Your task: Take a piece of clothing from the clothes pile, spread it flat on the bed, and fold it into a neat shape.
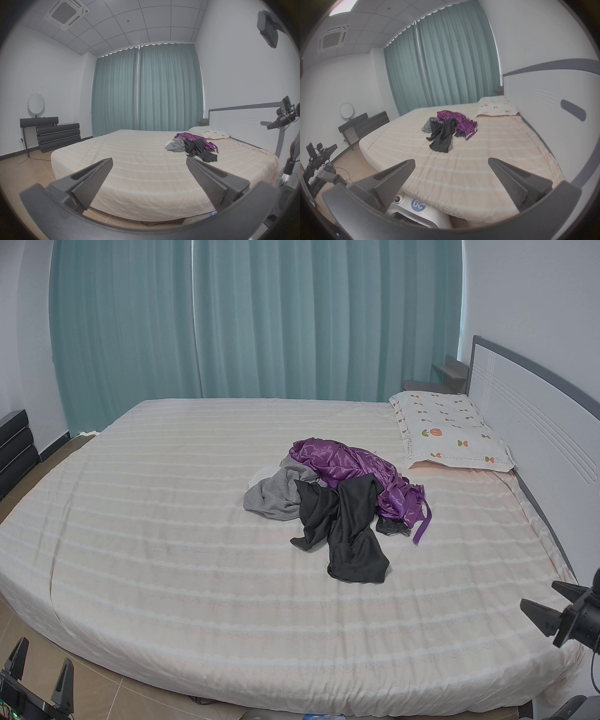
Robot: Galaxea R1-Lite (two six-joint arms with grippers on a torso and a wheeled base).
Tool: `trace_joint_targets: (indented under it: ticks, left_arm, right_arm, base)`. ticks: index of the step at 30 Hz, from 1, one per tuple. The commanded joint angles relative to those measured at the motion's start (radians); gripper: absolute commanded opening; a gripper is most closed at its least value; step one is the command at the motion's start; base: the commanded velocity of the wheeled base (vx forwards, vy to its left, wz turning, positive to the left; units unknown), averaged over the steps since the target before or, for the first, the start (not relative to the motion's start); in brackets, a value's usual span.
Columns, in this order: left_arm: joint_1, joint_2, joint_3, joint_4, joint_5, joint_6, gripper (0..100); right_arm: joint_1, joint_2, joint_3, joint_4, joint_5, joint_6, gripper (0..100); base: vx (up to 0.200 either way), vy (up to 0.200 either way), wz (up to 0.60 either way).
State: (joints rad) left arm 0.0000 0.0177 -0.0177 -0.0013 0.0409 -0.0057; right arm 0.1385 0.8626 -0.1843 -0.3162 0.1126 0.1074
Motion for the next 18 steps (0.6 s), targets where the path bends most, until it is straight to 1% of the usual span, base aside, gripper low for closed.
trace_joint_targets:
  ticks: [1, 2, 3, 4, 5, 6, 7, 8, 9, 10, 11, 12, 14, 15, 17, 18]
  left_arm:
    - [0.0, -0.018, 0.018, 0.0, 0.001, 0.0, 100]
    - [0.0, -0.018, 0.018, 0.0, 0.001, 0.0, 100]
    - [0.0, -0.018, 0.018, 0.0, 0.001, 0.0, 100]
    - [0.0, -0.018, 0.018, 0.0, 0.001, 0.0, 100]
    - [0.0, -0.018, 0.018, 0.0, 0.001, 0.0, 100]
    - [0.0, -0.018, 0.018, 0.0, 0.001, 0.0, 100]
    - [0.0, -0.018, 0.018, 0.0, 0.001, 0.0, 100]
    - [0.0, -0.018, 0.018, 0.0, 0.001, 0.0, 100]
    - [0.0, -0.018, 0.018, 0.0, 0.001, 0.0, 100]
    - [0.0, -0.018, 0.018, 0.0, 0.001, 0.0, 100]
    - [0.0, -0.018, 0.018, 0.0, 0.001, 0.0, 100]
    - [0.0, -0.018, 0.018, 0.0, 0.001, 0.0, 100]
    - [0.0, -0.018, 0.018, 0.0, 0.001, 0.0, 100]
    - [0.0, -0.018, 0.018, 0.0, 0.001, 0.0, 100]
    - [0.0, -0.018, 0.018, 0.0, 0.001, 0.0, 100]
    - [0.0, -0.018, 0.018, 0.0, 0.001, 0.0, 100]
  right_arm:
    - [0.067, 0.538, -0.106, -0.216, 0.004, 0.058, 100]
    - [0.067, 0.556, -0.113, -0.219, 0.004, 0.063, 100]
    - [0.069, 0.651, -0.149, -0.25, 0.002, 0.087, 100]
    - [0.07, 0.701, -0.169, -0.271, 0.001, 0.098, 100]
    - [0.07, 0.701, -0.169, -0.271, 0.001, 0.098, 100]
    - [0.069, 0.822, -0.221, -0.331, -0.008, 0.12, 100]
    - [0.069, 0.874, -0.245, -0.36, -0.017, 0.13, 100]
    - [0.069, 0.885, -0.25, -0.366, -0.019, 0.133, 100]
    - [0.07, 0.99, -0.305, -0.439, -0.047, 0.169, 100]
    - [0.072, 1.0, -0.31, -0.445, -0.05, 0.172, 100]
    - [0.079, 1.09, -0.362, -0.506, -0.074, 0.205, 100]
    - [0.087, 1.141, -0.396, -0.532, -0.086, 0.225, 100]
    - [0.095, 1.225, -0.458, -0.56, -0.108, 0.255, 100]
    - [0.095, 1.225, -0.458, -0.56, -0.108, 0.255, 100]
    - [0.101, 1.343, -0.577, -0.563, -0.131, 0.296, 100]
    - [0.102, 1.365, -0.603, -0.563, -0.132, 0.307, 100]
  base:
    - [0.0, 0.0, 0.0]
    - [0.0, 0.0, 0.0]
    - [0.0, 0.0, 0.0]
    - [0.0, 0.0, 0.0]
    - [0.0, 0.0, 0.0]
    - [0.0, 0.0, 0.0]
    - [0.0, 0.0, 0.0]
    - [0.0, 0.0, 0.0]
    - [0.0, 0.0, 0.0]
    - [0.0, 0.0, 0.0]
    - [0.0, 0.0, 0.0]
    - [0.0, 0.0, 0.0]
    - [0.0, 0.0, 0.0]
    - [0.0, 0.0, 0.0]
    - [0.0, 0.0, 0.0]
    - [0.0, 0.0, 0.0]
